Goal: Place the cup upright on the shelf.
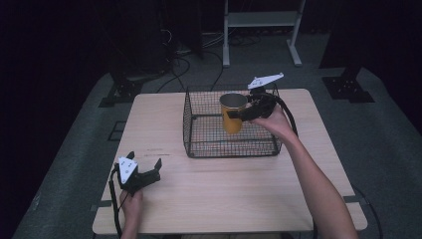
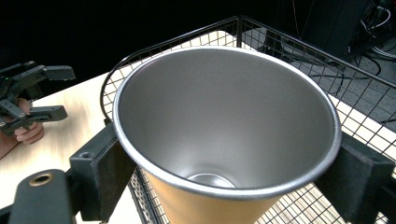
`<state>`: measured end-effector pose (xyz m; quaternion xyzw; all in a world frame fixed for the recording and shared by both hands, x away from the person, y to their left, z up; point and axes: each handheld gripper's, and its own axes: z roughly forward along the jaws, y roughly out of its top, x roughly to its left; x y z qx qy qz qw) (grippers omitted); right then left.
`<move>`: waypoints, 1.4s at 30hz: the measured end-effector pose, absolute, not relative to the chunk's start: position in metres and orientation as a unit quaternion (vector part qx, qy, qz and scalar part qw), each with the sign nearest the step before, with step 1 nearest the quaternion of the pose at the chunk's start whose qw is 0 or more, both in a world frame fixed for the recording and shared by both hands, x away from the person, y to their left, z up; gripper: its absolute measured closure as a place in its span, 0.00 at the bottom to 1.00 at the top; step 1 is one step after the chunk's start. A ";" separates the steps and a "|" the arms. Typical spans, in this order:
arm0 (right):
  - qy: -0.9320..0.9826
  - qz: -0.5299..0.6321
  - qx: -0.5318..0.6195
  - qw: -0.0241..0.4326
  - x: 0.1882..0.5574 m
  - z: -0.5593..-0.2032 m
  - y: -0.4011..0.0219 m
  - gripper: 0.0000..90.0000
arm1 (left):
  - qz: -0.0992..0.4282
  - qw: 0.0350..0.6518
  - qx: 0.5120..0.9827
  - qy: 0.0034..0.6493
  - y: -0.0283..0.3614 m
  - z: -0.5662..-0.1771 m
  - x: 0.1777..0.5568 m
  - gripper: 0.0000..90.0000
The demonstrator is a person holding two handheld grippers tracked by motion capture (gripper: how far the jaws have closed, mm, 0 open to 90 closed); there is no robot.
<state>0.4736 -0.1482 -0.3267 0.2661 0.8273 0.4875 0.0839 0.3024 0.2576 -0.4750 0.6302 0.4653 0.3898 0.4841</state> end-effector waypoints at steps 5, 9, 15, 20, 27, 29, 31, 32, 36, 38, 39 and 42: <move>0.830 0.482 0.269 0.080 0.481 -0.330 -0.143 0.14 | 0.390 0.485 0.629 0.466 0.258 -0.475 0.302 0.00; 0.832 0.479 0.269 0.079 0.486 -0.330 -0.137 0.14 | 0.389 0.485 0.629 0.466 0.258 -0.475 0.302 0.00; 0.830 0.484 0.267 0.078 0.491 -0.335 -0.132 0.14 | 0.389 0.485 0.629 0.466 0.258 -0.475 0.302 0.00; 0.834 0.476 0.272 0.067 0.498 -0.345 -0.129 0.14 | 0.389 0.486 0.629 0.466 0.258 -0.475 0.302 0.00; 0.835 0.470 0.278 0.060 0.505 -0.359 -0.126 0.14 | 0.389 0.486 0.629 0.466 0.258 -0.475 0.302 0.00; 0.838 0.466 0.278 0.057 0.507 -0.363 -0.123 0.14 | 0.389 0.486 0.629 0.465 0.258 -0.475 0.303 0.00; 0.841 0.462 0.277 0.055 0.508 -0.366 -0.120 0.14 | 0.389 0.486 0.630 0.465 0.258 -0.475 0.302 0.00; 0.842 0.460 0.277 0.054 0.509 -0.368 -0.119 0.14 | 0.389 0.486 0.630 0.466 0.258 -0.475 0.302 0.00; 0.843 0.458 0.276 0.052 0.512 -0.374 -0.117 0.14 | 0.389 0.486 0.630 0.466 0.258 -0.475 0.302 0.00; 0.844 0.456 0.277 0.052 0.514 -0.377 -0.116 0.14 | 0.389 0.486 0.630 0.465 0.258 -0.475 0.302 0.00; 0.845 0.455 0.277 0.050 0.515 -0.378 -0.116 0.14 | 0.388 0.486 0.630 0.465 0.258 -0.475 0.302 0.00; 0.848 0.448 0.279 0.052 0.517 -0.382 -0.115 0.14 | 0.388 0.486 0.629 0.466 0.258 -0.475 0.302 0.00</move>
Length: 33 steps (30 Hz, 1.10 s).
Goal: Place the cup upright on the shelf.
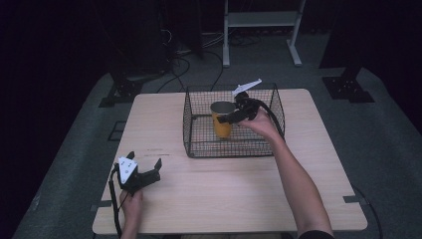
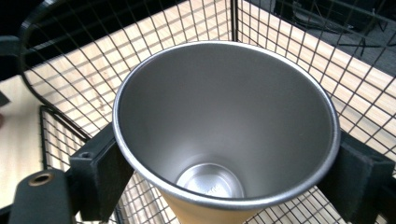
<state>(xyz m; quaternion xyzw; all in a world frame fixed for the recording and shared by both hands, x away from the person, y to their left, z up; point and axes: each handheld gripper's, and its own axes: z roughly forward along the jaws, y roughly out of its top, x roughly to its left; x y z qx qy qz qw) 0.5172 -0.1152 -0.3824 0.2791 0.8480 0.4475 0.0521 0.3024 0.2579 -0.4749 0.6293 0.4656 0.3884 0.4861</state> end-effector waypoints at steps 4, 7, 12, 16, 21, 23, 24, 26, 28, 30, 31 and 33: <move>0.857 0.427 0.281 0.064 0.519 -0.388 -0.113 0.14 | 0.388 0.486 0.630 0.465 0.258 -0.475 0.302 0.00; 0.859 0.419 0.286 0.066 0.521 -0.391 -0.113 0.14 | 0.389 0.486 0.630 0.465 0.258 -0.475 0.302 0.00; 0.864 0.409 0.285 0.067 0.522 -0.394 -0.112 0.14 | 0.389 0.486 0.630 0.465 0.258 -0.475 0.302 0.00; 0.867 0.405 0.281 0.070 0.521 -0.394 -0.110 0.14 | 0.389 0.486 0.630 0.464 0.258 -0.475 0.302 0.00; 0.871 0.397 0.277 0.077 0.521 -0.396 -0.110 0.14 | 0.389 0.486 0.630 0.464 0.258 -0.475 0.302 0.00; 0.872 0.398 0.277 0.075 0.521 -0.397 -0.111 0.14 | 0.389 0.486 0.630 0.464 0.258 -0.475 0.302 0.00; 0.872 0.397 0.277 0.075 0.521 -0.397 -0.111 0.14 | 0.389 0.486 0.630 0.464 0.258 -0.475 0.302 0.00; 0.874 0.396 0.271 0.078 0.520 -0.397 -0.111 0.14 | 0.389 0.486 0.630 0.464 0.258 -0.475 0.302 0.00; 0.877 0.393 0.263 0.082 0.519 -0.397 -0.110 0.14 | 0.389 0.486 0.630 0.464 0.257 -0.475 0.302 0.00; 0.877 0.392 0.265 0.082 0.518 -0.397 -0.110 0.14 | 0.389 0.485 0.631 0.463 0.257 -0.475 0.302 0.00; 0.877 0.392 0.265 0.082 0.518 -0.397 -0.110 0.14 | 0.390 0.485 0.631 0.463 0.257 -0.475 0.302 0.00; 0.877 0.391 0.268 0.085 0.518 -0.397 -0.109 0.14 | 0.390 0.486 0.631 0.463 0.257 -0.475 0.302 0.00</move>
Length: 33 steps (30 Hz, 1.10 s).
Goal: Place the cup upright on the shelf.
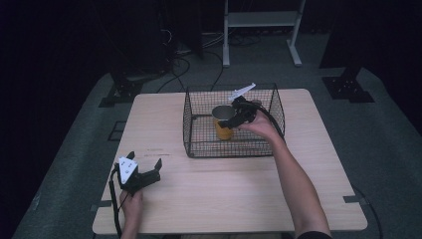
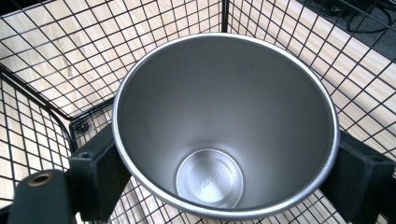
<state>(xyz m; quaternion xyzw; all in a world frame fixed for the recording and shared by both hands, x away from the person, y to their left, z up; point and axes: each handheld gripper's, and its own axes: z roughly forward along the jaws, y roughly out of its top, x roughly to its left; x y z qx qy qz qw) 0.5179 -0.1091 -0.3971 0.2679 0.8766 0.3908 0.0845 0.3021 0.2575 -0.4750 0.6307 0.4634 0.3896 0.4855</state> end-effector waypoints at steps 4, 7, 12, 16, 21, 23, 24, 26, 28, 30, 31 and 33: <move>0.877 0.391 0.267 0.084 0.518 -0.397 -0.109 0.14 | 0.390 0.486 0.630 0.464 0.257 -0.475 0.302 0.00; 0.877 0.393 0.266 0.082 0.518 -0.397 -0.109 0.13 | 0.390 0.486 0.630 0.464 0.257 -0.475 0.302 0.00; 0.877 0.392 0.266 0.079 0.517 -0.397 -0.109 0.13 | 0.390 0.486 0.630 0.464 0.257 -0.475 0.302 0.00; 0.877 0.392 0.266 0.077 0.517 -0.397 -0.109 0.12 | 0.390 0.485 0.631 0.463 0.257 -0.475 0.302 0.00; 0.876 0.396 0.263 0.085 0.516 -0.399 -0.111 0.12 | 0.390 0.485 0.631 0.463 0.257 -0.475 0.302 0.00; 0.878 0.392 0.259 0.090 0.515 -0.399 -0.111 0.12 | 0.390 0.485 0.631 0.463 0.257 -0.475 0.302 0.00; 0.878 0.392 0.259 0.092 0.515 -0.398 -0.111 0.12 | 0.390 0.485 0.631 0.463 0.257 -0.475 0.302 0.00; 0.878 0.390 0.261 0.094 0.515 -0.398 -0.112 0.10 | 0.390 0.485 0.631 0.463 0.257 -0.475 0.302 0.00; 0.876 0.393 0.263 0.097 0.515 -0.397 -0.112 0.10 | 0.390 0.485 0.631 0.463 0.257 -0.475 0.302 0.00; 0.875 0.393 0.264 0.100 0.515 -0.396 -0.113 0.09 | 0.390 0.485 0.631 0.463 0.257 -0.475 0.302 0.00; 0.875 0.392 0.265 0.100 0.515 -0.395 -0.113 0.09 | 0.390 0.485 0.631 0.463 0.257 -0.475 0.302 0.00; 0.874 0.391 0.268 0.104 0.515 -0.395 -0.114 0.05 | 0.390 0.485 0.631 0.463 0.257 -0.475 0.302 0.00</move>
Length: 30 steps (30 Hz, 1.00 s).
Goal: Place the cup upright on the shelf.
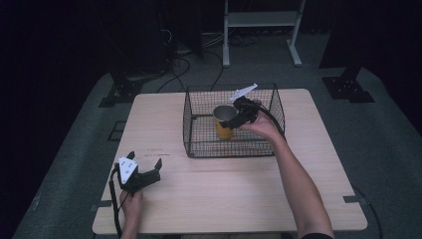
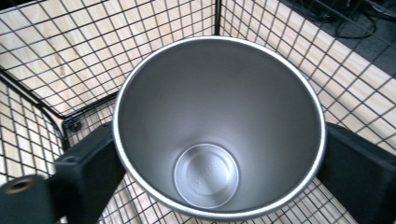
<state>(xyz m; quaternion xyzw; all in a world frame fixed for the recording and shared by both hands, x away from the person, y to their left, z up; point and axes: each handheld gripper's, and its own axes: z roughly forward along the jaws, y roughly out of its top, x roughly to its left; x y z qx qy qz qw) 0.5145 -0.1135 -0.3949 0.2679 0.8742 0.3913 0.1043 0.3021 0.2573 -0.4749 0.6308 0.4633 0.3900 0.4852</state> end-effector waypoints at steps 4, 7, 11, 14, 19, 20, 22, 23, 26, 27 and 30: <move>0.873 0.392 0.271 0.103 0.514 -0.394 -0.115 0.02 | 0.390 0.485 0.631 0.463 0.257 -0.475 0.302 0.00; 0.872 0.395 0.271 0.103 0.514 -0.392 -0.116 0.02 | 0.390 0.485 0.631 0.463 0.257 -0.475 0.302 0.00; 0.868 0.402 0.273 0.109 0.513 -0.389 -0.118 0.02 | 0.390 0.486 0.630 0.463 0.257 -0.475 0.302 0.00; 0.864 0.410 0.273 0.107 0.512 -0.386 -0.119 0.02 | 0.390 0.485 0.631 0.463 0.257 -0.475 0.302 0.00; 0.856 0.421 0.275 0.115 0.510 -0.380 -0.118 0.02 | 0.390 0.485 0.631 0.463 0.257 -0.475 0.302 0.00; 0.855 0.424 0.276 0.113 0.510 -0.379 -0.119 0.02 | 0.390 0.485 0.631 0.463 0.257 -0.475 0.302 0.00; 0.851 0.431 0.278 0.114 0.509 -0.378 -0.119 0.02 | 0.390 0.485 0.631 0.463 0.257 -0.475 0.302 0.00; 0.849 0.434 0.277 0.114 0.509 -0.377 -0.119 0.02 | 0.390 0.485 0.631 0.463 0.257 -0.475 0.302 0.00; 0.845 0.439 0.280 0.120 0.508 -0.373 -0.120 0.02 | 0.390 0.485 0.631 0.463 0.257 -0.475 0.302 0.00; 0.844 0.442 0.281 0.119 0.508 -0.372 -0.121 0.02 | 0.391 0.485 0.631 0.463 0.257 -0.475 0.302 0.00; 0.835 0.454 0.284 0.124 0.506 -0.366 -0.122 0.02 | 0.391 0.484 0.631 0.463 0.257 -0.475 0.302 0.00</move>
